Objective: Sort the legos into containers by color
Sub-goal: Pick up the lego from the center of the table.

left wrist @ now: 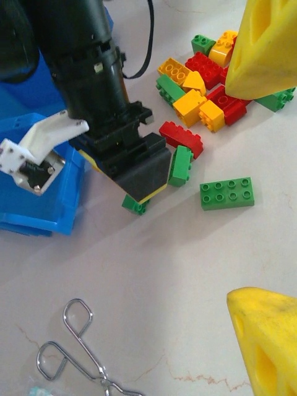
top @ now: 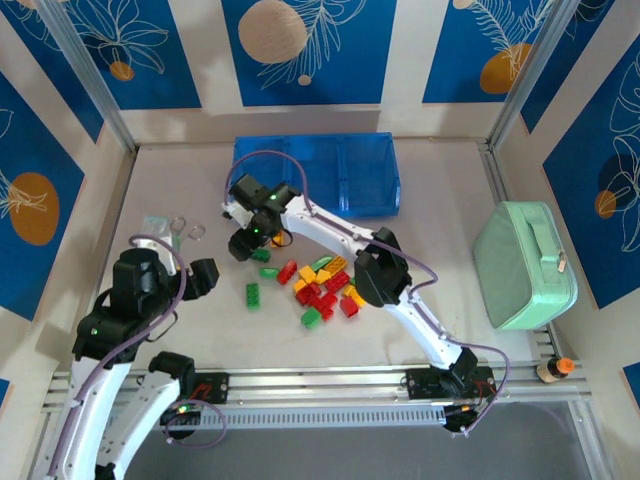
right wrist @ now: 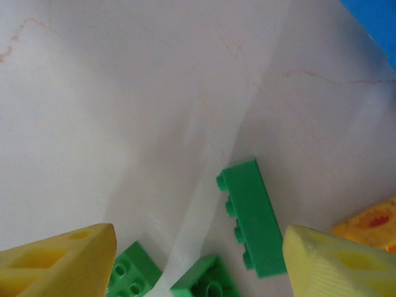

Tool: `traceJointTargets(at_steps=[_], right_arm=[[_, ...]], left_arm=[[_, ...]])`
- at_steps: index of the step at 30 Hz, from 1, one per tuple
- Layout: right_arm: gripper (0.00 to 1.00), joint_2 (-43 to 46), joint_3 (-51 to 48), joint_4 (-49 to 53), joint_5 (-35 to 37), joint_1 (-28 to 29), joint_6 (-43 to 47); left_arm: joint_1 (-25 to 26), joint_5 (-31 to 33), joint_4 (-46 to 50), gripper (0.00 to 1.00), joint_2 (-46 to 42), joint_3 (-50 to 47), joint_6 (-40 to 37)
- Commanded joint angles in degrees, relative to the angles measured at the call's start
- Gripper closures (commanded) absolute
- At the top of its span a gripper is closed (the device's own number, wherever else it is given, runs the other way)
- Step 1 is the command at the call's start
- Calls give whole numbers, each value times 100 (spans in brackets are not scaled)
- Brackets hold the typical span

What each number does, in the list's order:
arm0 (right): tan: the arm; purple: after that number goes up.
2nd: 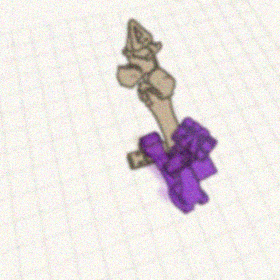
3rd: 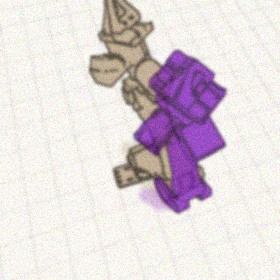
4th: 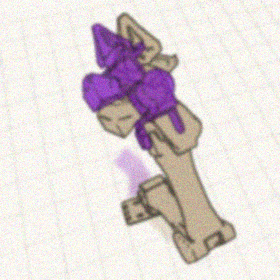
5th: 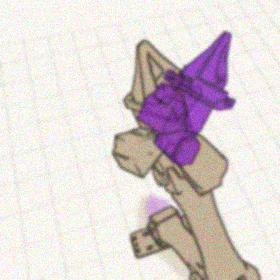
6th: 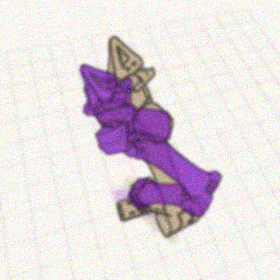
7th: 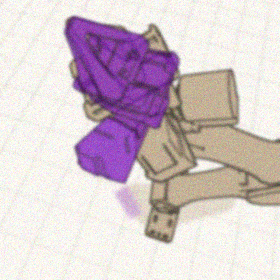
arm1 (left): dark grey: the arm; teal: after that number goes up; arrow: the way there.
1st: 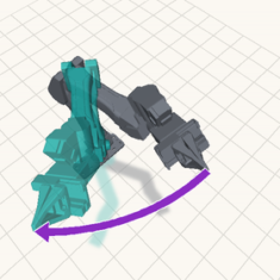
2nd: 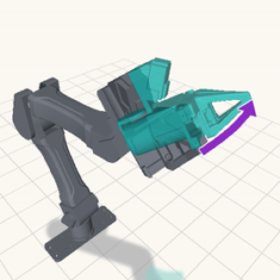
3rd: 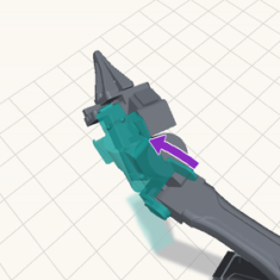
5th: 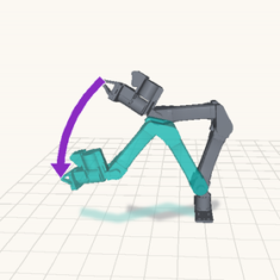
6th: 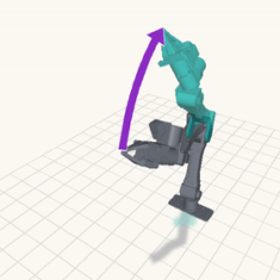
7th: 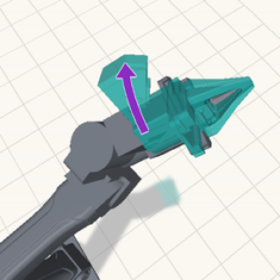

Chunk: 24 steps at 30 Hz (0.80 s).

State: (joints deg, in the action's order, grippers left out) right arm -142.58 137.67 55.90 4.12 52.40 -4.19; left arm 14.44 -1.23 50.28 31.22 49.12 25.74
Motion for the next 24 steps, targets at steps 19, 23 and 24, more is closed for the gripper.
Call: traceJointTargets(at_steps=[19, 23, 24], right_arm=[[53, -769, 401, 334, 1073, 187, 542], [69, -729, 410, 293, 1221, 230, 477], [72, -704, 410, 290, 1244, 235, 448]], left_arm=[[24, 27, 25, 20, 73, -17, 133], [24, 27, -7, 20, 77, -17, 151], [24, 27, -11, 20, 85, -17, 157]])
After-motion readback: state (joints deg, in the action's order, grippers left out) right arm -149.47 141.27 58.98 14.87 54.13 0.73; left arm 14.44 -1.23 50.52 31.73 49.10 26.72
